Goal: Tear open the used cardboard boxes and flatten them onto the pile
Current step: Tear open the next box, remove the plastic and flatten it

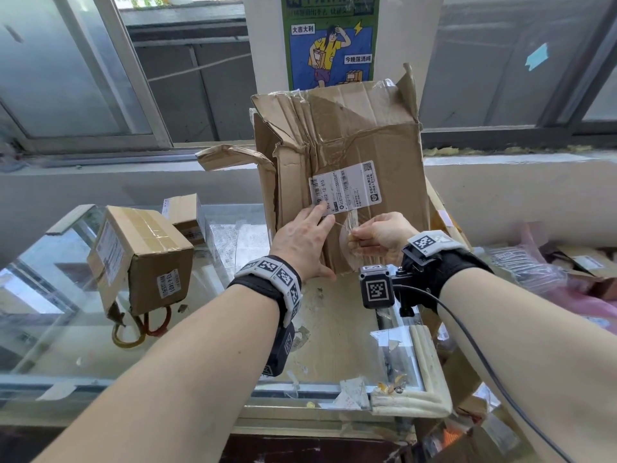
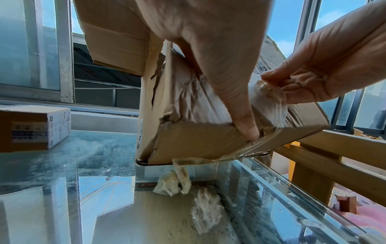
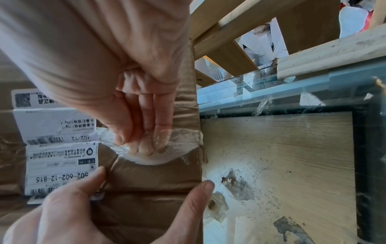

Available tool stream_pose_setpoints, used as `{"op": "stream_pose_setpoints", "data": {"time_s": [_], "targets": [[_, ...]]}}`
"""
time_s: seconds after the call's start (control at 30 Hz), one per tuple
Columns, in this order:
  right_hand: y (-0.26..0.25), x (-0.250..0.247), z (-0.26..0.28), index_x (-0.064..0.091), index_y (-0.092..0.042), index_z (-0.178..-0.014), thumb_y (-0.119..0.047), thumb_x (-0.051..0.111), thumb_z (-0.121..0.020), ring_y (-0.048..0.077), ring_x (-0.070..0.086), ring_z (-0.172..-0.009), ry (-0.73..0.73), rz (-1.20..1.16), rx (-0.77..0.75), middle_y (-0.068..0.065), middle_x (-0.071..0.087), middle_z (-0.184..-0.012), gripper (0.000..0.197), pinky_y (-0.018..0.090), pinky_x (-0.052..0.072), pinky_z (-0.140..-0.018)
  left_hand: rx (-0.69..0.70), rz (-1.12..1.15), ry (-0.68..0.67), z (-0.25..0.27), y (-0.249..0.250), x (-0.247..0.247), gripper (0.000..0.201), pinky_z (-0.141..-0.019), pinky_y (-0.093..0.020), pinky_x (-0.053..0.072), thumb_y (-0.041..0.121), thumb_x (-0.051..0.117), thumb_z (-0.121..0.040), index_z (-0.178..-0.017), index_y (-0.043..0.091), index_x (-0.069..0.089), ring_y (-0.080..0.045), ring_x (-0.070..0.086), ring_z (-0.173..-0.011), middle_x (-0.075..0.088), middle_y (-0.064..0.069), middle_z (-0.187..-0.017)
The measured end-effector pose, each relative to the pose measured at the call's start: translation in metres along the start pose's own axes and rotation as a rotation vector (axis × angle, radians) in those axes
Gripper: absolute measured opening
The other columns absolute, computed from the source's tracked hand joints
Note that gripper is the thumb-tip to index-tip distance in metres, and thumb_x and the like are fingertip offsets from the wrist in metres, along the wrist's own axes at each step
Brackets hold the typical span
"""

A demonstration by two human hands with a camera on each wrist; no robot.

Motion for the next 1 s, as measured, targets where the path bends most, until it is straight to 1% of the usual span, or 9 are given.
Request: {"op": "stream_pose_setpoints", "data": {"time_s": [0.1, 0.2, 0.27, 0.43, 0.6, 0.7, 0.73, 0.83, 1.0], "targets": [[-0.005, -0.006, -0.001, 0.055, -0.005, -0.072, 0.001, 0.065, -0.085, 0.022, 0.063, -0.061, 0.130, 0.160, -0.060, 0.017, 0.065, -0.076, 0.018, 0.035, 0.058, -0.063, -0.007, -0.003, -0.024, -0.002, 0.002, 0.005, 0.112, -0.119, -0.032, 0.016, 0.058, 0.078, -0.063, -0.148, 0.016, 0.019, -0.021, 0.011, -0.145, 0.008, -0.005, -0.158], [-0.026, -0.015, 0.002, 0.061, -0.012, -0.072, -0.007, 0.072, -0.080, 0.026, 0.065, -0.081, 0.338, 0.528, -0.187, 0.012, 0.068, -0.089, 0.014, 0.034, 0.056, -0.075, 0.016, -0.017, -0.034, 0.000, 0.004, 0.011, 0.114, -0.120, -0.031, 0.008, 0.061, 0.072, -0.069, -0.152, 0.016, 0.007, -0.019, -0.001, -0.147, -0.005, -0.006, -0.160], [-0.032, -0.013, 0.008, 0.067, -0.009, -0.086, -0.010, 0.067, -0.084, 0.029, 0.064, -0.093, 0.375, 0.642, -0.189, 0.012, 0.069, -0.100, 0.002, 0.030, 0.049, -0.072, 0.039, -0.031, -0.033, 0.002, 0.005, 0.013, 0.117, -0.119, -0.030, 0.005, 0.062, 0.071, -0.069, -0.152, 0.016, 0.002, -0.018, -0.004, -0.147, -0.010, -0.006, -0.160], [-0.044, -0.004, 0.014, 0.062, -0.001, -0.108, -0.014, 0.052, -0.092, 0.036, 0.059, -0.107, 0.364, 0.844, -0.214, 0.018, 0.063, -0.116, 0.023, 0.029, 0.039, -0.074, 0.043, -0.045, -0.055, -0.002, 0.004, 0.012, 0.119, -0.119, -0.029, 0.003, 0.056, 0.076, -0.068, -0.152, 0.016, 0.001, -0.018, -0.005, -0.147, -0.011, -0.006, -0.160], [-0.033, -0.006, 0.005, 0.061, -0.005, -0.088, -0.014, 0.055, -0.091, 0.030, 0.066, -0.092, 0.306, 0.594, -0.188, 0.015, 0.069, -0.097, 0.011, 0.035, 0.051, -0.080, 0.039, -0.034, -0.057, -0.005, -0.001, 0.010, 0.119, -0.120, -0.030, 0.004, 0.055, 0.076, -0.068, -0.152, 0.016, 0.002, -0.018, -0.005, -0.147, -0.010, -0.005, -0.160], [-0.016, 0.006, 0.000, 0.043, -0.010, -0.065, 0.000, 0.043, -0.094, 0.013, 0.059, -0.046, 0.087, 0.337, -0.084, 0.006, 0.062, -0.052, 0.030, 0.022, 0.052, -0.053, 0.049, -0.035, -0.046, -0.002, -0.001, 0.013, 0.115, -0.120, -0.029, 0.002, 0.054, 0.074, -0.073, -0.152, 0.015, 0.000, -0.017, -0.005, -0.147, -0.010, -0.004, -0.160], [-0.015, 0.006, -0.002, 0.043, -0.011, -0.064, 0.001, 0.044, -0.093, 0.013, 0.059, -0.045, 0.087, 0.332, -0.089, 0.005, 0.061, -0.050, 0.031, 0.022, 0.052, -0.052, 0.050, -0.027, -0.042, -0.002, -0.001, 0.014, 0.114, -0.120, -0.028, 0.002, 0.052, 0.073, -0.074, -0.152, 0.015, -0.001, -0.016, -0.005, -0.147, -0.010, -0.004, -0.160], [-0.022, -0.004, -0.006, 0.055, -0.013, -0.063, -0.010, 0.059, -0.083, 0.029, 0.070, -0.075, 0.262, 0.401, -0.173, 0.013, 0.072, -0.073, 0.021, 0.045, 0.058, -0.077, 0.045, -0.001, -0.035, -0.001, -0.003, 0.014, 0.111, -0.119, -0.026, 0.001, 0.047, 0.073, -0.077, -0.152, 0.015, -0.001, -0.015, -0.005, -0.147, -0.011, -0.002, -0.160], [-0.014, 0.005, -0.004, 0.056, -0.004, -0.071, -0.001, 0.055, -0.090, 0.028, 0.067, -0.072, 0.162, 0.139, -0.102, 0.020, 0.070, -0.084, 0.020, 0.045, 0.058, -0.076, 0.033, 0.019, -0.031, 0.001, -0.008, 0.015, 0.108, -0.118, -0.025, 0.000, 0.042, 0.072, -0.079, -0.152, 0.014, -0.002, -0.015, -0.004, -0.147, -0.011, -0.002, -0.160]]}}
Point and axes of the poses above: each hand's wrist, its own z-axis away from the middle knuckle, its own x-axis out of the palm, y = z × x, the point moved 10 cm from there along -z, towards the middle knuckle
